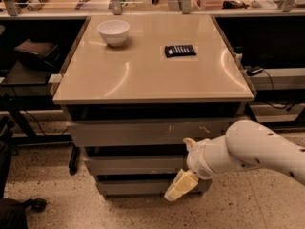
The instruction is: Open middle drawer
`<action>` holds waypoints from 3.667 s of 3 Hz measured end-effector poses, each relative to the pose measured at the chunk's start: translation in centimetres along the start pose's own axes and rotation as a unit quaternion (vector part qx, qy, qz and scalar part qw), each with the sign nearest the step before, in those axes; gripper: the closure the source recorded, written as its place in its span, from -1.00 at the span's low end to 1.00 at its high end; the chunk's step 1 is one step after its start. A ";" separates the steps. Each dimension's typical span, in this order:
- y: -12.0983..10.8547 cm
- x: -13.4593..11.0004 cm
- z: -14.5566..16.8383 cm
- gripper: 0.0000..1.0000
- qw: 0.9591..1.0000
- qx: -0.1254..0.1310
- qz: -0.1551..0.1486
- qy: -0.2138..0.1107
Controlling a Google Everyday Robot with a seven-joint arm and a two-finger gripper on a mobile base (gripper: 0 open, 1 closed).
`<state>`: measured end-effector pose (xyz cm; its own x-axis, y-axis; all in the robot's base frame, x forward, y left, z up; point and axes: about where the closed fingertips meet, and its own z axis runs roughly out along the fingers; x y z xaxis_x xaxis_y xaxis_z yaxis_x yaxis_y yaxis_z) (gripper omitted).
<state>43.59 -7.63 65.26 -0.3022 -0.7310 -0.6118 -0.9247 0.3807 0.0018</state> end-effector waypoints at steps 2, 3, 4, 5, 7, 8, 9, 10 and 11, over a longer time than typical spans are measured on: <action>-0.2 0.5 0.2 -1.00 1.000 0.002 -0.006 0.013; -2.4 3.5 0.1 -1.00 0.998 -0.014 -0.038 0.038; -1.9 4.2 -0.2 -1.00 0.996 -0.037 -0.062 0.046; -1.9 4.2 -0.2 -1.00 0.996 -0.037 -0.062 0.046; -3.2 8.9 1.3 -1.00 0.985 0.054 -0.070 0.146; -3.7 11.4 1.6 -1.00 0.979 0.077 -0.074 0.172; -3.7 11.4 1.6 -1.00 0.979 0.077 -0.074 0.172; -6.0 11.8 2.1 -1.00 0.977 0.109 -0.094 0.160; -11.0 11.5 2.5 -1.00 0.967 0.170 -0.138 0.134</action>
Offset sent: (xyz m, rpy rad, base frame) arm 0.0028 -0.0108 -0.0113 -0.0627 0.0006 0.0138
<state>50.82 -18.77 56.25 -0.1463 -0.9343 -0.3251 -0.8630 0.2811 -0.4197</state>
